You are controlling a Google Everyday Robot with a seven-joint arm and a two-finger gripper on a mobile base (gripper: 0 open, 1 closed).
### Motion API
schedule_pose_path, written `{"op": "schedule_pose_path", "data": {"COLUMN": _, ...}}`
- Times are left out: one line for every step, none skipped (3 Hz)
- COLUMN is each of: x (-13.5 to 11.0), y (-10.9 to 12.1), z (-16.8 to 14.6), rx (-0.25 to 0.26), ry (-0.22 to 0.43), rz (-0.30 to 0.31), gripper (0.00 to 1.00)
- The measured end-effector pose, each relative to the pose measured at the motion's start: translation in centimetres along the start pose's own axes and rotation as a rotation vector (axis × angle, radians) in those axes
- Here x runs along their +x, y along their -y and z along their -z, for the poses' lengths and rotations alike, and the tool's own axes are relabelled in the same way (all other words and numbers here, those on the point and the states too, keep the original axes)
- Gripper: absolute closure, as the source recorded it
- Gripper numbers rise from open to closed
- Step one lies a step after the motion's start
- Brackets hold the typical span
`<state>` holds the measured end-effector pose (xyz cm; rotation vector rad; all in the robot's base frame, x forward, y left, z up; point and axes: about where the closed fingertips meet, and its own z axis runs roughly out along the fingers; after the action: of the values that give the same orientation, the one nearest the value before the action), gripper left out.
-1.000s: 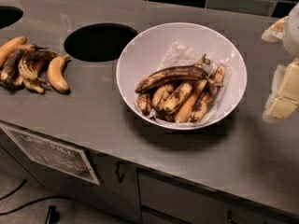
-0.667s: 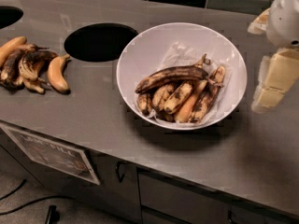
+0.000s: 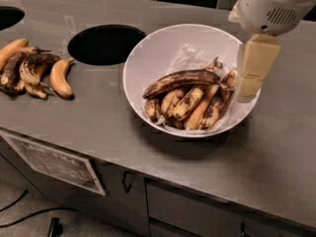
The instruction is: Pick banana from white bowl
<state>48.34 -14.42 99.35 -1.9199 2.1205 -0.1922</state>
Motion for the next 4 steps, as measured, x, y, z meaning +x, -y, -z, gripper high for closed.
{"op": "schedule_pose_path", "data": {"x": -1.9, "y": -0.2, "z": -0.5, "rx": -0.004, "ry": -0.003, "rz": 0.008, "gripper": 0.00}}
{"op": "schedule_pose_path", "data": {"x": -2.6, "y": -0.4, "z": -1.4, "rx": -0.010, "ry": 0.007, "rz": 0.000, "gripper": 0.00}}
{"op": "schedule_pose_path", "data": {"x": -2.7, "y": -0.3, "z": -2.0, "rx": -0.017, "ry": 0.019, "rz": -0.006, "gripper": 0.02}}
{"op": "schedule_pose_path", "data": {"x": -2.7, "y": -0.3, "z": -2.0, "rx": -0.017, "ry": 0.019, "rz": -0.005, "gripper": 0.06}}
